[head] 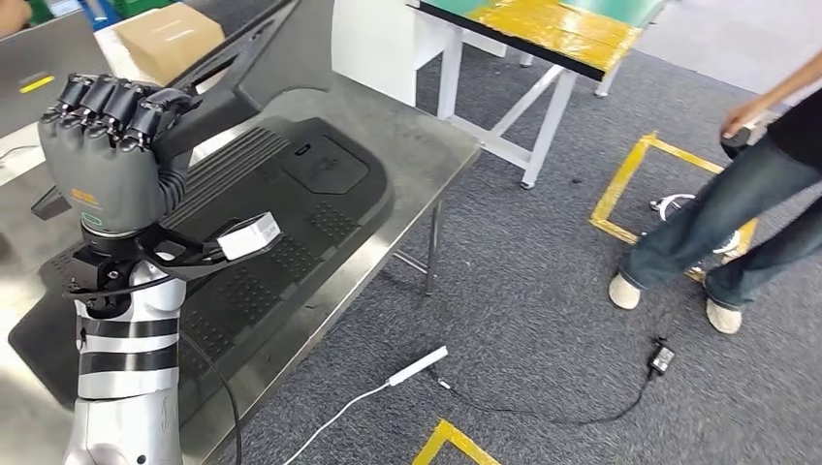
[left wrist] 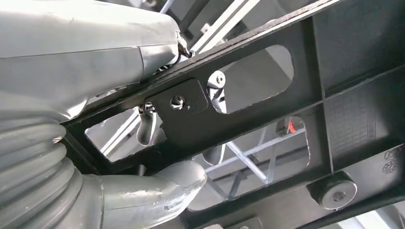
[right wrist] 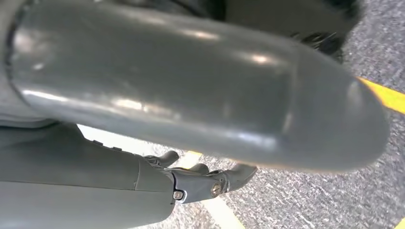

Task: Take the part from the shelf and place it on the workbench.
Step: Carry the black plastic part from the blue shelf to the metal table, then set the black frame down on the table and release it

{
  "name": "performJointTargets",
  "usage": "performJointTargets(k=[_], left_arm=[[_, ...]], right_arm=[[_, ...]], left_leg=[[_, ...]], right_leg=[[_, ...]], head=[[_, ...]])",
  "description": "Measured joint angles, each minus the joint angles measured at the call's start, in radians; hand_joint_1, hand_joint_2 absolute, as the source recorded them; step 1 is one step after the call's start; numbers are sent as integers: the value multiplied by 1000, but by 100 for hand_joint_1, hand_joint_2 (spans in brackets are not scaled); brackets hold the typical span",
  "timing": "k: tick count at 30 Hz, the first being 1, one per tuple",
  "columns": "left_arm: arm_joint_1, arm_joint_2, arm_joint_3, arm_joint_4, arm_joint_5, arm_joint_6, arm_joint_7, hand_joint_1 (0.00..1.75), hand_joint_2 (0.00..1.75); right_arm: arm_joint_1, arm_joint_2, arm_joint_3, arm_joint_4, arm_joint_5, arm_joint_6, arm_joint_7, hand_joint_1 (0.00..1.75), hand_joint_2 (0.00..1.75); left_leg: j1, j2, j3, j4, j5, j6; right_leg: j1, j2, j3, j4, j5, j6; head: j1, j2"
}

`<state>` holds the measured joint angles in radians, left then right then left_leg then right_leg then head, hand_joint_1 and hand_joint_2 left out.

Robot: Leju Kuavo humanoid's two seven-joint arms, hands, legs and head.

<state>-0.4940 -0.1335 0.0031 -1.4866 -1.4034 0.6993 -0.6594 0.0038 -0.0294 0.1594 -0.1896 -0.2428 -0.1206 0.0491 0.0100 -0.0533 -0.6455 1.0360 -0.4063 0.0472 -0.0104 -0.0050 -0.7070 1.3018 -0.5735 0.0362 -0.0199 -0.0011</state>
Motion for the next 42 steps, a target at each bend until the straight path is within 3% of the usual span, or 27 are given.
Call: performJointTargets(k=[1, 2, 4, 6, 8, 9, 10, 12, 13, 15, 16, 17, 19, 21, 23, 25, 27, 29, 30, 31, 32, 34, 36, 38, 40, 42], left_arm=[[1, 0, 0, 1, 0, 0, -1, 175, 175], [1, 0, 0, 2, 0, 0, -2, 175, 175], [0, 0, 1, 3, 1, 0, -3, 175, 175], [0, 0, 1, 3, 2, 0, -7, 175, 175], [1, 0, 1, 3, 4, 0, -10, 175, 175], [2, 0, 1, 3, 4, 0, -11, 175, 175], [1, 1, 1, 3, 5, 0, -11, 175, 175], [0, 1, 1, 3, 5, 0, -11, 175, 175], [0, 1, 1, 3, 5, 0, -11, 175, 175], [4, 1, 1, 3, 4, 0, -11, 175, 175], [5, 2, 2, 3, 4, 0, -10, 175, 175], [6, 2, 2, 3, 3, 0, -10, 175, 175], [4, 3, 3, 3, 4, 0, -9, 175, 175], [3, 2, 3, 3, 4, 0, -9, 175, 175], [3, 2, 5, 3, 7, 0, -9, 175, 175], [1, 0, 7, 2, 9, 0, -11, 175, 175], [-1, -5, 7, 2, 10, 0, -13, 175, 175], [0, -10, 8, 3, 11, 0, -15, 175, 175], [1, -11, 8, 3, 11, 0, -16, 175, 175], [2, -11, 8, 4, 11, 0, -17, 175, 175], [3, -12, 8, 4, 11, 0, -17, 175, 175], [2, -13, 8, 4, 11, 0, -17, 175, 175], [1, -14, 8, 4, 11, 0, -17, 175, 175], [0, -14, 9, 4, 10, 0, -16, 175, 175], [-2, -15, 9, 5, 2, 0, -8, 175, 175], [-8, -15, 2, 11, -21, 0, 26, 175, 175]], right_arm=[[0, 0, 0, 0, 0, 0, 0, 0, 0], [1, -1, 0, 0, -1, 0, -1, 0, 0], [0, -2, 1, 0, -2, -1, -4, 0, 0], [-1, -2, 1, 0, -3, -2, -7, 0, 0], [-4, -1, 2, 0, -3, -4, -8, 0, 0], [-6, -1, 2, 0, -3, -4, -9, 0, 0], [-5, 0, 2, 0, -3, -5, -10, 0, 0], [-3, 0, 2, 0, -2, -10, -11, 0, 0], [-1, 0, 2, 0, -1, -15, -13, 0, 0], [1, 0, 3, 0, 2, -28, -17, 0, 0], [0, 1, 3, 0, 2, -34, -19, 0, 0], [-1, 1, 4, 0, 1, -39, -20, 0, 0], [-4, 2, 4, 0, 0, -43, -22, 0, 0], [-8, 3, 4, 0, 0, -43, -25, 0, 0], [-10, 4, 4, 0, 0, -42, -27, 0, 0], [-10, 2, 4, -1, 0, -40, -29, 0, 0], [-10, 2, 4, -1, 1, -37, -29, 0, 0], [-9, 2, 4, -1, 1, -36, -30, 0, 0], [-9, 2, 4, -1, 1, -36, -30, 0, 0], [-8, 2, 4, -1, 2, -37, -30, 0, 0], [-8, 1, 4, -1, 2, -37, -30, 0, 0], [-9, -2, 5, -1, 2, -37, -30, 0, 0], [-10, -3, 5, -1, 2, -37, -31, 0, 0], [-10, 0, 5, -1, 2, -37, -31, 0, 0], [-10, 2, 6, -1, 4, -37, -31, 0, 0], [-10, 2, 6, -1, 6, -38, -31, 0, 0]], left_leg=[[1, -16, 0, 0, 1, -1], [2, -32, 0, 0, 3, -4], [2, -61, -3, 2, 6, -12], [1, -84, -10, 2, 12, -24], [3, -104, -17, -3, 20, -38], [2, -96, -20, -1, 19, -42], [1, -71, -29, 16, 8, -47], [-2, 4, -71, 108, -46, -52], [-1, 29, -101, 177, -81, -55], [3, 43, -143, 272, -115, -59], [4, 46, -138, 270, -106, -60], [5, 49, -112, 228, -82, -59], [3, 62, -34, 93, -33, -53], [-3, 71, 8, 16, -19, -45], [-9, 65, 7, 9, -21, -35], [-5, 59, 9, 2, -16, -22], [1, 54, 11, -4, -11, -11], [2, 47, 8, -4, -10, -7], [2, 42, 7, -4, -10, -6], [2, 38, 7, -4, -9, -6], [2, 34, 7, -4, -9, -7], [2, 26, 7, -2, -8, -11], [-3, 20, 4, -1, -7, -20], [-7, 18, 2, 1, -6, -17], [-6, 19, 3, -1, -4, -5], [-5, 21, 6, -5, -2, -3]], right_leg=[[-2, 2, 3, -12, 12, 7], [-5, 7, 25, -63, 38, 16], [-14, 54, 92, -202, 91, 27], [-17, 86, 127, -274, 113, 22], [-15, 67, 130, -277, 117, 8], [-16, 54, 131, -279, 120, 2], [-17, 40, 132, -281, 122, -7], [-16, 13, 134, -284, 123, -21], [-13, -1, 133, -284, 122, -26], [-10, -22, 133, -284, 121, -28], [-9, -32, 133, -283, 120, -28], [-9, -38, 134, -283, 120, -27], [-6, -49, 136, -283, 118, -24], [0, -55, 134, -282, 117, -19], [2, -60, 134, -284, 119, -9], [-1, -48, 124, -271, 110, 1], [-3, -20, 79, -185, 69, 1], [-4, -4, 11, -50, 18, 0], [-4, -2, -12, -5, 6, 3], [-5, -2, -18, 2, 11, 9], [-7, -1, -4, -31, 30, 17], [-11, 1, 64, -173, 84, 30], [-11, 4, 113, -271, 118, 26], [-10, 6, 122, -287, 127, 15], [-10, 7, 122, -287, 129, 13], [-7, 8, 122, -287, 130, 10]], head=[[0, 0], [1, 0], [2, 0], [0, 0], [-1, 0], [-1, 0], [-5, 0], [-15, 0], [-19, 0], [-20, 0], [-21, 0], [-21, 0], [-22, 0], [-21, 0], [-20, 0], [-20, 0], [-17, 0], [-14, 0], [-14, 0], [-14, 0], [-14, 0], [-13, 0], [-14, 0], [-15, 0], [-16, 0], [-16, 0]])
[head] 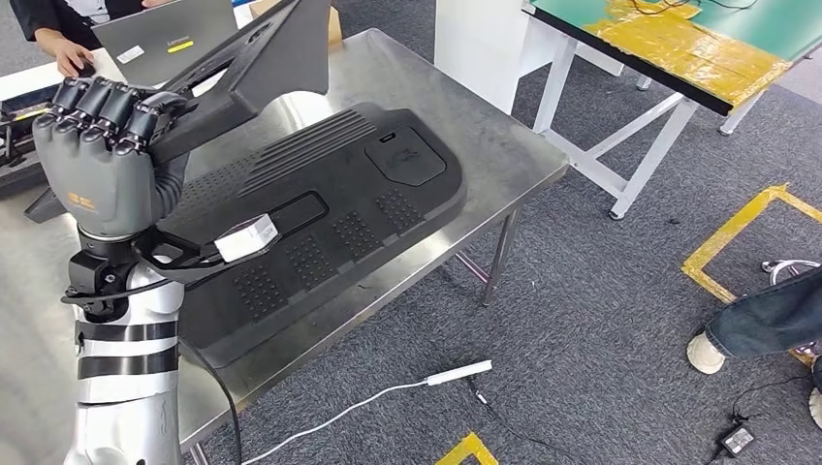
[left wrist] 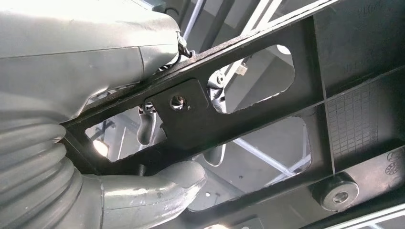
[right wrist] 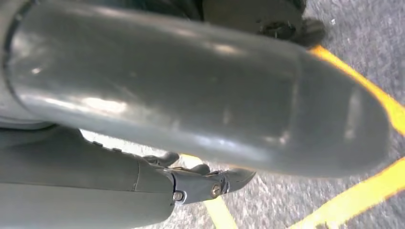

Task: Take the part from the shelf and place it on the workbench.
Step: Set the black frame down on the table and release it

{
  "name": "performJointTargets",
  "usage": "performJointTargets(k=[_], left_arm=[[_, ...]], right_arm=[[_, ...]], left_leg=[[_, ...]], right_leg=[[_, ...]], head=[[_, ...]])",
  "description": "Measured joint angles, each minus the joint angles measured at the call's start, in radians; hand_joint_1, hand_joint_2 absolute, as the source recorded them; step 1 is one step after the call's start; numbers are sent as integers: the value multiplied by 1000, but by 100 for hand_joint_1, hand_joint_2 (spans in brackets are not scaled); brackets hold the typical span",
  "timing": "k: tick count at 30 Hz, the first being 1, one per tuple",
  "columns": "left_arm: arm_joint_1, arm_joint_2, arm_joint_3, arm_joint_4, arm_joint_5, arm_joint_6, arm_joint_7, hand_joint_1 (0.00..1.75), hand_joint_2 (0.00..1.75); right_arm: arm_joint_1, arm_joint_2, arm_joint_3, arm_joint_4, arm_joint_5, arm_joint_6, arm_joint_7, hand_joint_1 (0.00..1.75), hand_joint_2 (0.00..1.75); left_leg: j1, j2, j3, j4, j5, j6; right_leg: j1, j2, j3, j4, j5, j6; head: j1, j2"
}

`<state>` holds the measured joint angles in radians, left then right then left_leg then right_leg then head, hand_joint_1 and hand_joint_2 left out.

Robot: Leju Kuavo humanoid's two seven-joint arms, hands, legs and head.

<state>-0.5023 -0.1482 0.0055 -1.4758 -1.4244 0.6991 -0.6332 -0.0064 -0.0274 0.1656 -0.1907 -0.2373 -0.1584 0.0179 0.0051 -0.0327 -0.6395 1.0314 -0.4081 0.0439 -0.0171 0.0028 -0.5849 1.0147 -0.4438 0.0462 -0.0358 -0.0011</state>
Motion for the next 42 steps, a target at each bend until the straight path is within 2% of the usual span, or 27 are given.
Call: performJointTargets(k=[2, 4, 7, 10, 19, 26, 29, 32, 38, 42], left_arm=[[-18, 5, -25, 19, -39, 0, 84, 175, 175], [-44, 19, -71, 51, -80, 0, 203, 175, 175], [-94, 51, -163, 127, -122, 0, 365, 175, 175], [-146, 74, -247, 217, -138, -1, 456, 175, 175], [-327, 97, -484, 559, -140, -1, 685, 175, 175], [-447, 110, -762, 824, -140, -16, 921, 175, 175], [-474, 111, -870, 902, -140, -42, 970, 175, 175], [-490, 111, -937, 952, -140, -52, 980, 175, 175], [-513, 112, -996, 1003, -139, -60, 987, 175, 175], [-521, 114, -1047, 1030, -139, -129, 1030, 175, 175]], right_arm=[[-2, 0, 1, 0, 2, -1, 0, 0, 0], [-6, 0, 2, 0, 4, -1, 1, 0, 0], [-11, 0, 3, -1, 9, -1, 4, 0, 0], [-15, 0, 7, -3, 14, 0, 7, 0, 0], [-22, 0, 18, -10, 21, 2, 23, 0, 0], [-24, 0, 31, -11, 36, 3, 24, 0, 0], [-25, 0, 35, -12, 39, 5, 23, 0, 0], [-27, 0, 39, -13, 40, 5, 23, 0, 0], [-29, 0, 42, -15, 40, 5, 23, 0, 0], [-29, 0, 43, -16, 45, 6, 24, 0, 0]], left_leg=[[2, 1, 1, -3, 2, -3], [3, 1, 1, -5, 4, -7], [5, 0, 1, -6, 5, -19], [5, 0, -1, -6, 5, -30], [-5, 0, -4, -5, 7, -30], [-9, 0, -5, -4, 7, -30], [-10, 0, -5, -4, 7, -30], [-10, 0, -5, -4, 7, -30], [-10, 0, -5, -4, 7, -30], [-10, 0, -5, -4, 7, -30]], right_leg=[[2, 0, 0, 0, 0, -3], [4, 0, -1, 1, 0, -3], [6, 0, -2, 1, 1, -6], [6, -1, -3, 2, 1, -8], [1, -2, -4, 2, 2, -7], [-2, -2, -4, 2, 2, -6], [-2, -2, -4, 2, 2, -6], [-2, -2, -4, 2, 2, -6], [-2, -2, -4, 2, 2, -6], [-2, -2, -4, 2, 2, -6]], head=[[0, 0], [0, 0], [0, 0], [1, 0], [1, 0], [1, 0], [1, 0], [1, 0], [1, 0], [1, 0]])
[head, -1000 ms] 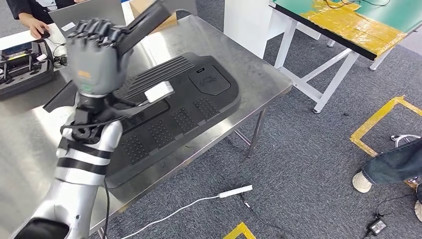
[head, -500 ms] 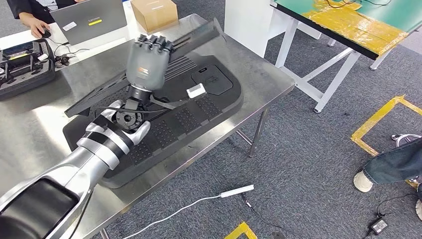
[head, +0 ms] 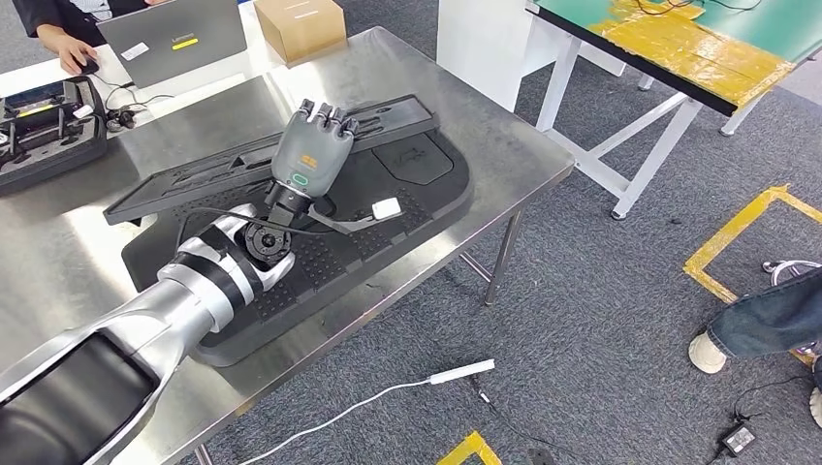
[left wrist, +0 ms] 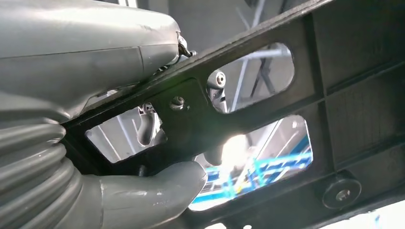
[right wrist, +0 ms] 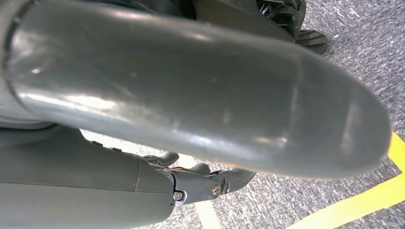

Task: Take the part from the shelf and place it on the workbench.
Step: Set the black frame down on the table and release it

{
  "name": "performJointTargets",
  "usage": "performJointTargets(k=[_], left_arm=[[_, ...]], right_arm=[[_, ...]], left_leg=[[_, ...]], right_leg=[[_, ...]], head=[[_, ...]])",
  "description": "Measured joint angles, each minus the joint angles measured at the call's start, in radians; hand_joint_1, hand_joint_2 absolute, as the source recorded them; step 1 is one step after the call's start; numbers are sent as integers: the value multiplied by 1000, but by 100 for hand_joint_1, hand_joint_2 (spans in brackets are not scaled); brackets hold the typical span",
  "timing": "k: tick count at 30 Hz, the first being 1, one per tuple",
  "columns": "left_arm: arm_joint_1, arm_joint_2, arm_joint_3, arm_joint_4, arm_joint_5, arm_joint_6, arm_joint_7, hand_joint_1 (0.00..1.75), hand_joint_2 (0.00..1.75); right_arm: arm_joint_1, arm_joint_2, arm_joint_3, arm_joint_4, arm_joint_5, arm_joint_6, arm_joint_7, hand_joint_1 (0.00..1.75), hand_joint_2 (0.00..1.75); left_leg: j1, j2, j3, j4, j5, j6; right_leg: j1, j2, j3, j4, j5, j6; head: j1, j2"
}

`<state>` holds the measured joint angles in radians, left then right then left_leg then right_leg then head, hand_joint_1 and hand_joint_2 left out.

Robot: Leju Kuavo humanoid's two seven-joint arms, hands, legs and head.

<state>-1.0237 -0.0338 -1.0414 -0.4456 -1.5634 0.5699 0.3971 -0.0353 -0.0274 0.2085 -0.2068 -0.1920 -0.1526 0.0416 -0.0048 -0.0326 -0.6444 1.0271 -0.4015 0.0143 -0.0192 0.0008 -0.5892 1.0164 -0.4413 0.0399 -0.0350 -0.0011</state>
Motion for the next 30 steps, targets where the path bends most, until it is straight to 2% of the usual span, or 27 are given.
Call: performJointTargets(k=[10, 17, 25, 27, 29, 30], left_arm=[[0, 29, -107, 69, 0, -115, 87, 175, 175], [9, 35, -128, 96, 0, -200, 113, 175, 175], [10, 36, -136, 107, 0, -214, 127, 175, 175], [11, 36, -134, 109, 3, -222, 124, 89, 175], [12, 35, -121, 109, 15, -247, 96, 1, 87], [13, 33, -109, 109, 27, -265, 72, 0, 44]], right_arm=[[1, 1, 0, -2, 4, -2, -3, 0, 0], [1, 3, 0, -3, 5, -2, -10, 0, 0], [0, 5, 0, -8, 5, -2, -11, 0, 0], [1, 6, 0, -9, 5, -2, -11, 0, 0], [1, 6, 0, -9, 4, -3, -12, 0, 0], [2, 7, 0, -9, 3, -4, -13, 0, 0]], left_leg=[[0, 0, 0, 0, 0, 0], [0, 0, 0, 0, 0, 0], [0, 0, 0, 0, 0, 0], [0, 0, 0, 0, 0, 0], [0, 0, 0, 0, 0, 0], [0, 0, 0, 0, 0, 0]], right_leg=[[0, 0, 0, 0, 0, 0], [0, 0, 0, 0, 0, 0], [0, 0, 0, 0, 0, 0], [0, 0, 0, 0, 0, 0], [0, 0, -1, 0, 0, 0], [0, 0, -1, 0, 0, 0]], head=[[0, 0], [0, 0], [0, 0], [0, 0], [0, 0], [0, 0]])
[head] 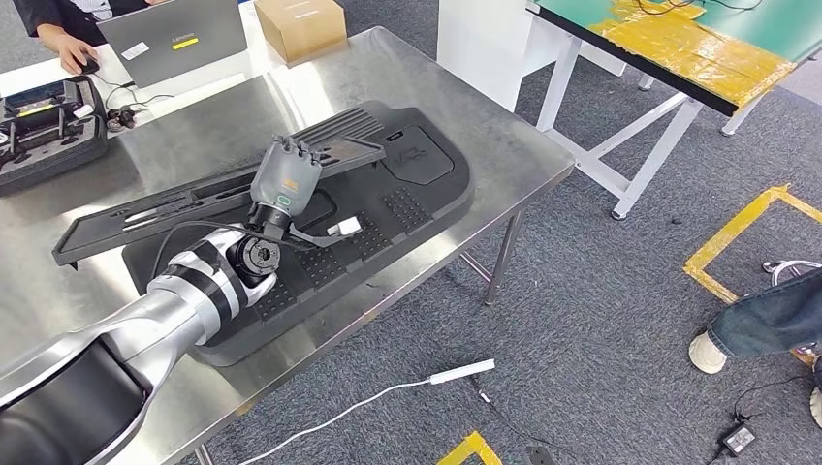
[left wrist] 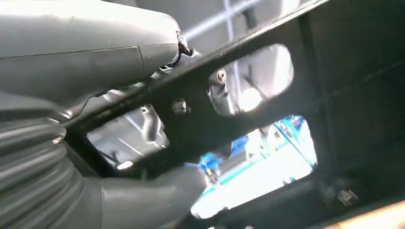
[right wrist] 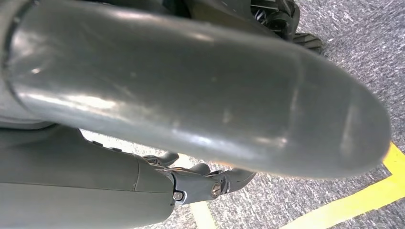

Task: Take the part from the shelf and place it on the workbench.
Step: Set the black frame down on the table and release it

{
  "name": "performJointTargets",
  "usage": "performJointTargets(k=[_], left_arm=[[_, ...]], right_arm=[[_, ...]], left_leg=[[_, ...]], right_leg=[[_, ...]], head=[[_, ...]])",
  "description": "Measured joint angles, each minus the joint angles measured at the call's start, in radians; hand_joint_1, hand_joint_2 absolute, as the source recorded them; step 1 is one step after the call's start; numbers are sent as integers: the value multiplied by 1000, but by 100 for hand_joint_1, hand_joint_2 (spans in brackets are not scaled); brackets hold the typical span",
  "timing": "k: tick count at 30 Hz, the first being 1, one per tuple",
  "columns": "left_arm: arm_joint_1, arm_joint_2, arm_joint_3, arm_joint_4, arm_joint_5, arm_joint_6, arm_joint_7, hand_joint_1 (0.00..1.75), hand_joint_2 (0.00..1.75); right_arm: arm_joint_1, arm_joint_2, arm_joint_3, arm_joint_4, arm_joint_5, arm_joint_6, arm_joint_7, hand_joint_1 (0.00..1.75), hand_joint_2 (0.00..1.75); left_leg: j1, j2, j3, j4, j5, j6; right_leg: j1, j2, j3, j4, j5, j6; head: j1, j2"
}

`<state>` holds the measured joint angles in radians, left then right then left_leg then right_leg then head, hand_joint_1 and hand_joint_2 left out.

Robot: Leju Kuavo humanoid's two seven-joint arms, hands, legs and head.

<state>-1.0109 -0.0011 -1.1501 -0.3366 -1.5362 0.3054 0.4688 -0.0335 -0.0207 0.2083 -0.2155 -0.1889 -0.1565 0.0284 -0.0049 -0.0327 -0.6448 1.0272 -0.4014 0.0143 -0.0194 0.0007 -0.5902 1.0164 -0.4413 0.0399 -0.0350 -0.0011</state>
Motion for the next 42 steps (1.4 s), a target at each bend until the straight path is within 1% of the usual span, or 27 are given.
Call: performJointTargets(k=[1, 5, 7, 15, 20, 22, 26, 29, 31, 33, 37, 41, 42], left_arm=[[0, -4, 16, 0, 15, -20, -28, 0, 0], [-4, -35, 107, -1, 87, -124, -145, 0, 0], [-9, -52, 153, -4, 102, -162, -181, 0, 0], [-36, -85, 259, -17, 143, -225, -241, 0, 0], [-56, -95, 298, -18, 165, -246, -259, 0, 0], [-63, -102, 315, -18, 183, -281, -280, 0, 0], [-83, -123, 345, -18, 233, -390, -342, 0, 0], [-93, -140, 382, -31, 319, -436, -413, 0, 0], [-95, -150, 413, -47, 378, -442, -452, 0, 0], [-95, -156, 442, -66, 427, -429, -479, 0, 0], [-80, -157, 505, -122, 546, -347, -539, 0, 0], [-48, -147, 555, -192, 642, -272, -580, 0, 0], [-40, -142, 563, -212, 661, -254, -588, 0, 0]], right_arm=[[1, 0, -1, 0, -2, 0, -2, 0, 0], [10, 1, -5, 0, -10, -1, -18, 0, 0], [16, 1, -8, 0, -12, -1, -24, 0, 0], [23, 0, -19, 0, -12, 2, -30, 0, 0], [29, -2, -22, 0, -11, 4, -33, 0, 0], [30, -3, -25, 0, -12, 6, -37, 0, 0], [31, -4, -34, 0, -18, 8, -45, 0, 0], [34, -4, -47, 1, -30, 6, -52, 0, 0], [37, -4, -56, 1, -39, 2, -57, 0, 0], [40, -4, -67, 1, -51, 1, -65, 0, 0], [49, -2, -96, 1, -73, -4, -96, 0, 0], [52, -1, -108, 0, -55, -7, -115, 0, 0], [53, -1, -109, 0, -48, -8, -119, 0, 0]], left_leg=[[0, 0, 0, 0, 0, 0], [0, 0, 0, 0, 0, 0], [0, 0, -1, 0, 0, 0], [-1, 0, 0, 0, 0, 0], [-1, 0, 0, 0, 0, 0], [-1, 0, 0, 0, 0, 0], [-1, 0, -1, 0, 0, 0], [-1, 0, -1, 0, 0, 1], [-1, 0, -1, 0, 0, 1], [-1, 0, -1, 0, 0, 1], [-1, 0, -1, 0, 0, 1], [-1, 0, -1, 0, 0, 1], [-2, 0, -2, 2, -1, 3]], right_leg=[[0, 0, 0, 0, 0, 0], [0, -1, 0, 0, 0, 0], [-1, -1, 0, 0, 0, 0], [-1, -1, 0, 0, 0, 0], [-1, -1, 0, 0, 0, 0], [-1, -1, 0, 0, 0, 0], [-1, -1, 0, 0, 0, 0], [-1, -1, 0, 0, 0, 0], [-2, -1, 0, 0, 0, 0], [-2, -1, 0, 0, 0, 0], [-1, -1, 0, 0, 0, 0], [-1, 0, 0, 0, 0, 0], [-4, -1, 0, -1, 1, 1]], head=[[0, 0], [0, 0], [0, 0], [0, 0], [0, 0], [0, 0], [0, 0], [0, 0], [0, 0], [0, 0], [0, 0], [0, 0], [0, 0]])
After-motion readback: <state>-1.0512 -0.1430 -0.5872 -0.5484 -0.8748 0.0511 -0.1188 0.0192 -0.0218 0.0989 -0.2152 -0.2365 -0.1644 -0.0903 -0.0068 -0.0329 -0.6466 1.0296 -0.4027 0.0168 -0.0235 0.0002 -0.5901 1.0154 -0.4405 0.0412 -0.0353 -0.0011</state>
